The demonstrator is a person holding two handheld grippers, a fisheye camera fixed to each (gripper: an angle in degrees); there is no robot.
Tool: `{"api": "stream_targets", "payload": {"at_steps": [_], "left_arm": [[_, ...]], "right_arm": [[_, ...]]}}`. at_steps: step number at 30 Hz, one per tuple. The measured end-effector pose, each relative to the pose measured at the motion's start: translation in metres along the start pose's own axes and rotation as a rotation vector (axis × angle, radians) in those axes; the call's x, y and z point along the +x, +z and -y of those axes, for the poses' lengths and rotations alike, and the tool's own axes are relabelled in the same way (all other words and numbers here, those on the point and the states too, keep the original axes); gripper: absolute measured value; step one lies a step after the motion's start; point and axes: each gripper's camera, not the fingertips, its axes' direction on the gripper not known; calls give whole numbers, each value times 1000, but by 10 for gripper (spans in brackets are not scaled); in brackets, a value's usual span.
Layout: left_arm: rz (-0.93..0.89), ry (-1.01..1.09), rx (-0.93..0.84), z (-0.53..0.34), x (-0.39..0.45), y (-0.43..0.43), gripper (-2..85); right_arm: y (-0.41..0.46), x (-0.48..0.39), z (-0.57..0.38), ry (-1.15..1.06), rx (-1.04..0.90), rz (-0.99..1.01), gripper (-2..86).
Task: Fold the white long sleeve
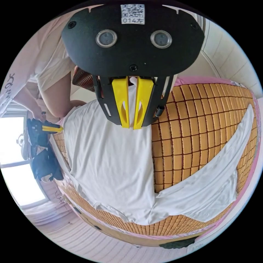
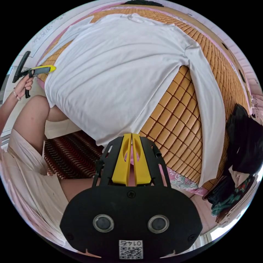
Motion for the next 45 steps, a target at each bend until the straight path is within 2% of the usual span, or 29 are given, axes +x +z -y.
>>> {"api": "stream_targets", "payload": {"at_steps": [3, 10, 13, 16, 17, 24, 30, 35, 39, 45], "left_arm": [[38, 61, 40, -12, 10, 11, 12], [17, 36, 174, -61, 9, 16, 22], [39, 54, 147, -88, 27, 16, 28], [119, 82, 126, -101, 39, 34, 26], [115, 72, 132, -102, 39, 35, 23], [105, 73, 130, -105, 29, 34, 11], [86, 53, 135, -110, 16, 24, 3], [140, 105, 116, -118, 13, 11, -2], [108, 105, 116, -118, -6, -2, -2], [33, 24, 221, -136, -56, -50, 14]], "right_arm": [[-7, -8, -15, 10, 78, 18, -7], [-21, -68, -41, -76, 181, -170, -9], [-25, -114, -46, -212, 205, -72, -9], [16, -155, -37, -330, 82, -206, -9], [20, -161, -41, -348, 105, -221, -10], [48, -162, -55, -311, 41, -211, -9], [57, -181, -65, -295, 67, -160, -10], [124, -188, -62, -330, -86, -347, -9], [140, -177, -58, -297, -98, -271, -9], [171, -198, -69, -391, -195, -338, -9]]}}
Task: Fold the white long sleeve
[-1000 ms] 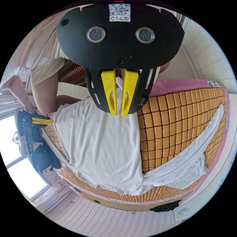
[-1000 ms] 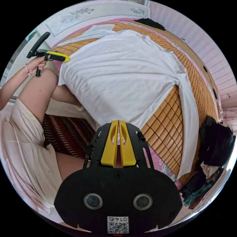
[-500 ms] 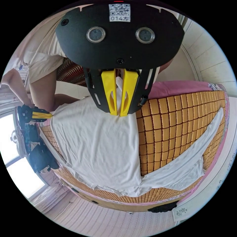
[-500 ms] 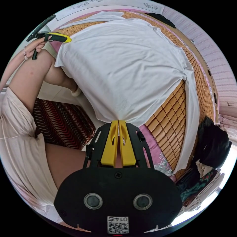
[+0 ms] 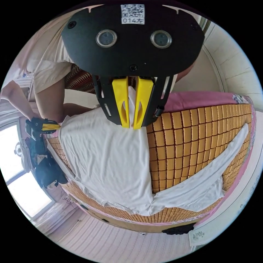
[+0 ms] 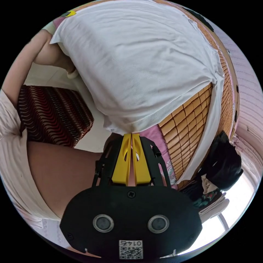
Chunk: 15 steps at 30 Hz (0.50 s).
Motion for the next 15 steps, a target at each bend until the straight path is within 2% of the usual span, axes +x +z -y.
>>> {"api": "stream_targets", "payload": {"at_steps": [3, 7, 11, 15], "left_arm": [[-42, -115, 188, -8, -47, -52, 32], [47, -369, 488, -27, -141, -126, 53], [135, -683, 762, -57, -239, -177, 56], [153, -833, 774, -70, -314, -191, 56]], "right_arm": [[-6, 2, -4, 8, 15, 21, -7], [-46, 21, 13, 55, 152, 104, 19], [-97, 30, 71, 10, 296, 144, 57], [-133, 18, 148, -122, 355, 78, 62]]}}
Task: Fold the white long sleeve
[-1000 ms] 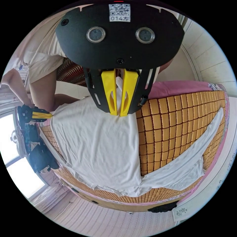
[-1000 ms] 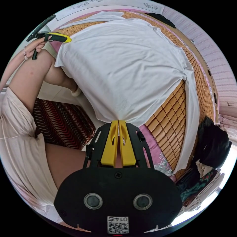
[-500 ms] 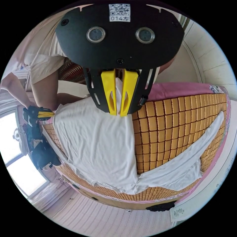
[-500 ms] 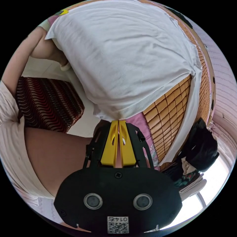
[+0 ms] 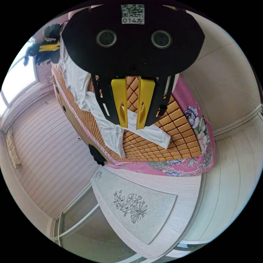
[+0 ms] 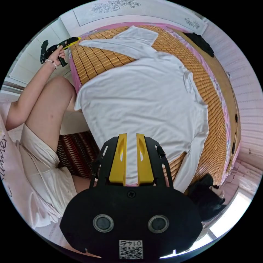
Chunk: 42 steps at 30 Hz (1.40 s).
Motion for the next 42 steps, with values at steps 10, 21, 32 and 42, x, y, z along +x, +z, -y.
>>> {"api": "stream_targets", "payload": {"at_steps": [10, 21, 32, 42], "left_arm": [[165, 39, -78, 95, -79, 34, 80], [150, 10, -105, 140, -109, 40, 77], [-10, -33, -65, 153, -140, 12, 80], [-236, 100, 117, 133, -130, -35, 155]], "right_arm": [[29, -92, 268, -456, 130, 83, 80], [76, -221, 461, -625, 227, 132, 98], [80, -236, 466, -643, 223, 199, 8], [-61, -172, 375, -748, 424, 252, 2]]}}
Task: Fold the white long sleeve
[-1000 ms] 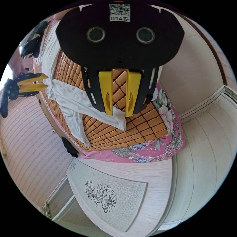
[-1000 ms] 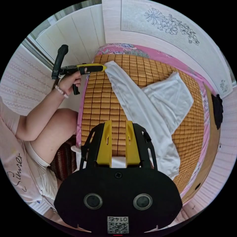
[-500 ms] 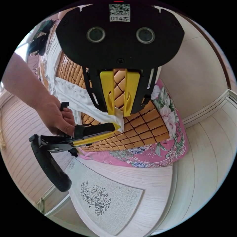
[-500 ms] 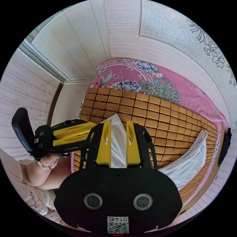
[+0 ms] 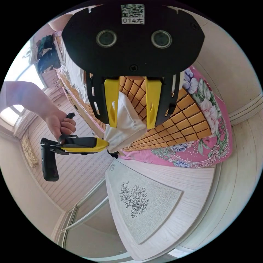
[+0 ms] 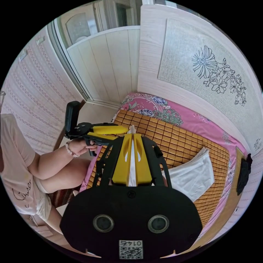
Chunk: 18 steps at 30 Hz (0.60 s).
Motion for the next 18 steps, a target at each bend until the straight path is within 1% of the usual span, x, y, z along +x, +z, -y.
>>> {"api": "stream_targets", "payload": {"at_steps": [3, 7, 9, 10, 11, 13, 15, 17, 18], "left_arm": [[-56, 26, 35, -10, 4, -12, 167], [-253, 76, 47, -27, 13, -16, 159], [-318, 108, 6, -35, 20, -11, 129], [-348, 137, -26, -41, 27, -8, 78], [-375, 159, -39, -46, 34, -8, 37], [-417, 197, -16, -54, 50, -11, 2], [-427, 264, -3, -61, 78, -14, -5], [-448, 374, -14, -73, 130, -12, -8], [-463, 407, -16, -77, 147, -12, -9]], "right_arm": [[-43, -6, -5, -34, 3, 0, 2], [-91, -6, -10, -32, 9, 7, 2], [-109, -2, -11, -18, 10, -7, 2], [-120, 2, -11, 2, 7, -28, 2], [-131, 10, -13, 44, 4, -60, 2], [-153, 24, -20, 126, 24, -100, 2], [-185, 39, -35, 226, 84, -126, 2], [-245, 49, -68, 362, 198, -134, 2], [-263, 49, -78, 392, 228, -138, 2]]}}
